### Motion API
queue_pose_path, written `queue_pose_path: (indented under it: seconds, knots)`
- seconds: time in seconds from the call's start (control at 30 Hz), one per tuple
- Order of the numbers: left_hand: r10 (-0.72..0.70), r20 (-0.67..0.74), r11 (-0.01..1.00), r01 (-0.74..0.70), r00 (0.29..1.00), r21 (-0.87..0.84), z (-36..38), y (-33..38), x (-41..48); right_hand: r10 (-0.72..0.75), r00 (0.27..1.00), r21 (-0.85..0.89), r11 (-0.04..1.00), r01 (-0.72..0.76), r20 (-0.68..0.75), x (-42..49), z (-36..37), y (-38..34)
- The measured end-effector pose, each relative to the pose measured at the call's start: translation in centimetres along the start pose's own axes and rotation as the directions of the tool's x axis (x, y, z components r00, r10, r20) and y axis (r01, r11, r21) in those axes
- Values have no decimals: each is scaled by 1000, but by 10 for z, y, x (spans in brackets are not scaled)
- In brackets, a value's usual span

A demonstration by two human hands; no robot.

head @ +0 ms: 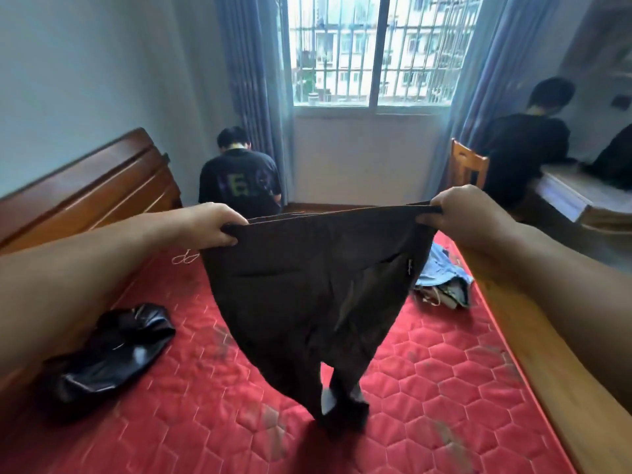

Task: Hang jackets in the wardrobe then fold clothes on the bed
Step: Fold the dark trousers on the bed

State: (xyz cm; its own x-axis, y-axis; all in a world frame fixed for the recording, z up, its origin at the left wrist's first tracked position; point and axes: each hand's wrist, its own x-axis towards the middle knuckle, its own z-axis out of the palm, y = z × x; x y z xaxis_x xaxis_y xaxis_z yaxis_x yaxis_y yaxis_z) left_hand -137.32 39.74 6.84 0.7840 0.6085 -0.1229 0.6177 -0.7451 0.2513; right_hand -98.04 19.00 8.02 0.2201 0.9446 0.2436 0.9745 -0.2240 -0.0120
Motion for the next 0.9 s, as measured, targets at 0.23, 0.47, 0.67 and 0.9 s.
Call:
queue_pose_path:
  seconds: [0.23, 0.47, 0.67, 0.9]
  knots:
    - [68, -196, 997, -59, 978, 54, -38, -7, -23, 51, 993, -19, 998, -53, -102, 10, -19, -2]
    - [212, -431, 967, -251, 877, -36, -39, 7, -32, 203, 938, 141, 976, -168, -281, 10, -4, -20]
    - [301, -486, 904, -408, 821, -129, -45, 58, -17, 348, 937, 789, 585, -187, -36, 24, -6, -67]
    - [377, -480, 855, -497, 792, -149, -38, 105, 8, 59, 997, 993, -109, -47, 53, 4, -27, -129]
